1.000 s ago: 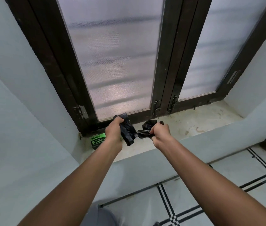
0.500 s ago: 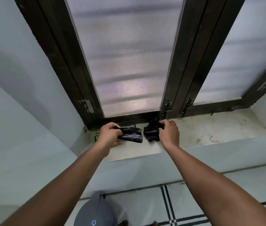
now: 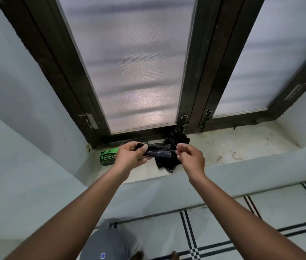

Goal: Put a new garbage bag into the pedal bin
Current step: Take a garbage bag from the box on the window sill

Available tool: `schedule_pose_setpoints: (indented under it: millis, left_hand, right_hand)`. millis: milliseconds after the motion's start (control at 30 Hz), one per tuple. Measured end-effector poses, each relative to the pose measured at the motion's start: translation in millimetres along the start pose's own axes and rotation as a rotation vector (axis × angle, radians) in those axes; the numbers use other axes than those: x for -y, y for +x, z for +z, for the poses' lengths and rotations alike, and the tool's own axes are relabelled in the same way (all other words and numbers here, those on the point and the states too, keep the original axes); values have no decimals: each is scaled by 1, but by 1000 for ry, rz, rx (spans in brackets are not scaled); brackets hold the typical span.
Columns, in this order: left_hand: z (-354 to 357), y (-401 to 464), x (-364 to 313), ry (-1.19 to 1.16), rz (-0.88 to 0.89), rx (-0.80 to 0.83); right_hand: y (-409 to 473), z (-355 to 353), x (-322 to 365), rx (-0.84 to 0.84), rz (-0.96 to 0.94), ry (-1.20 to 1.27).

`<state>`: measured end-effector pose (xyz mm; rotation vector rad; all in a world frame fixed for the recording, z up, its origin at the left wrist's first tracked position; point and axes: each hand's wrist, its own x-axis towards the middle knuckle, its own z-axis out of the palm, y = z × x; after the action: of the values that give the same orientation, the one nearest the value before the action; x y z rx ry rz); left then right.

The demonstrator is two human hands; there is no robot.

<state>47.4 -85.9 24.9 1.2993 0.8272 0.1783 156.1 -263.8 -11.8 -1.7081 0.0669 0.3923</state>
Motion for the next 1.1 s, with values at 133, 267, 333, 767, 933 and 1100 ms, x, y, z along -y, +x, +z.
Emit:
schedule_pose_setpoints:
  millis: [133, 267, 333, 767, 933, 1100]
  left_hand:
    - [2, -3, -5, 78, 61, 50]
    - [2, -4, -7, 71, 130, 133]
    - [0, -5, -12, 65, 130, 181]
    - [-24, 1, -24, -87, -41, 213]
    - [-29, 6, -23, 1, -3, 162]
    - [-36, 26, -25, 250, 29, 30]
  right_hand:
    - [-8, 2, 15, 251, 318, 349]
    - [-16, -4, 31, 655, 562, 451]
    - [-18, -1, 35, 693, 530, 514]
    - [-32, 21, 41, 471, 247, 349]
    - [-29, 35, 38, 341, 105, 167]
    - [-25, 41, 42, 276, 73, 13]
